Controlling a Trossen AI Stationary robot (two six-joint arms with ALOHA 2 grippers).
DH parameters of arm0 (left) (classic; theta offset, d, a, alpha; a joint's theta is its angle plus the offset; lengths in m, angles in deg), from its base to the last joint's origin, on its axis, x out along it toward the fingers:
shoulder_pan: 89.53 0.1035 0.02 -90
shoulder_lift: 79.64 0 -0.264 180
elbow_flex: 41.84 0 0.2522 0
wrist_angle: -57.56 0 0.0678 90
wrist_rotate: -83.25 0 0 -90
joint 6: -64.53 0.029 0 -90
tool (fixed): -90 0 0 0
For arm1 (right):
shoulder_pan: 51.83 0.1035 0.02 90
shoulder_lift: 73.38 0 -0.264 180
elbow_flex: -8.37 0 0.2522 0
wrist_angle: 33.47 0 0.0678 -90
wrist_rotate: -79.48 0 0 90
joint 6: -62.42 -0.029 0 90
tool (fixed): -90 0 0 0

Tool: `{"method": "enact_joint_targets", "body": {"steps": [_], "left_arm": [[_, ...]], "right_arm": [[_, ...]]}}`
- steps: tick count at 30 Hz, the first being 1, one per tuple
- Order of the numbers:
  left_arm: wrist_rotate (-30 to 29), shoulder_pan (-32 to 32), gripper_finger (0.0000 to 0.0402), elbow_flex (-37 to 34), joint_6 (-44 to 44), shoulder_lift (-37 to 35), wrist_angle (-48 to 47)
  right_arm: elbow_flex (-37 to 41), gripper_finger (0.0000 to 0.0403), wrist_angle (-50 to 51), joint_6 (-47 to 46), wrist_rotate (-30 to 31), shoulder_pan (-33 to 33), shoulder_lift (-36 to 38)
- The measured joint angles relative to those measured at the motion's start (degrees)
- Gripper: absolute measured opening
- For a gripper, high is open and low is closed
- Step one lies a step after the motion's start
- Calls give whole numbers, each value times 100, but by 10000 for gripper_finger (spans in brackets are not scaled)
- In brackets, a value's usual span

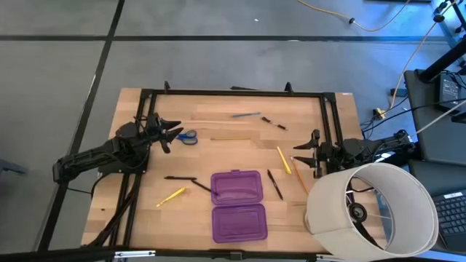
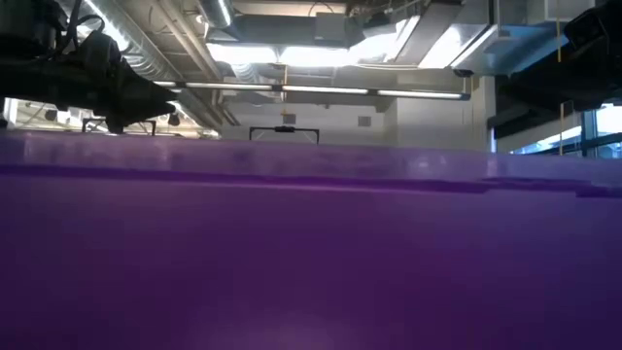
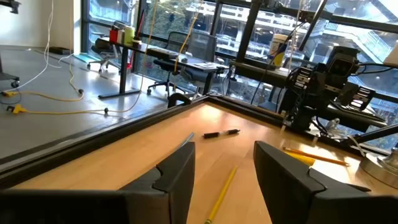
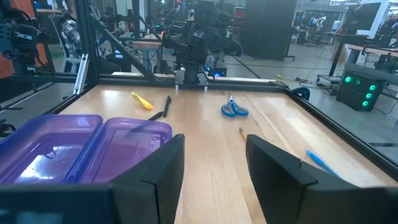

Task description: Pick & place school supplies into a supply box

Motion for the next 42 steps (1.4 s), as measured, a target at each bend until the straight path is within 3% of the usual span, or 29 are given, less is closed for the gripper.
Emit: {"method": "enact_joint_targets", "body": {"steps": [42], "left_arm": [[-2,0,157,0,-1,0,0]], "right_arm": [[0,176,-16,207,1,0,0]]}}
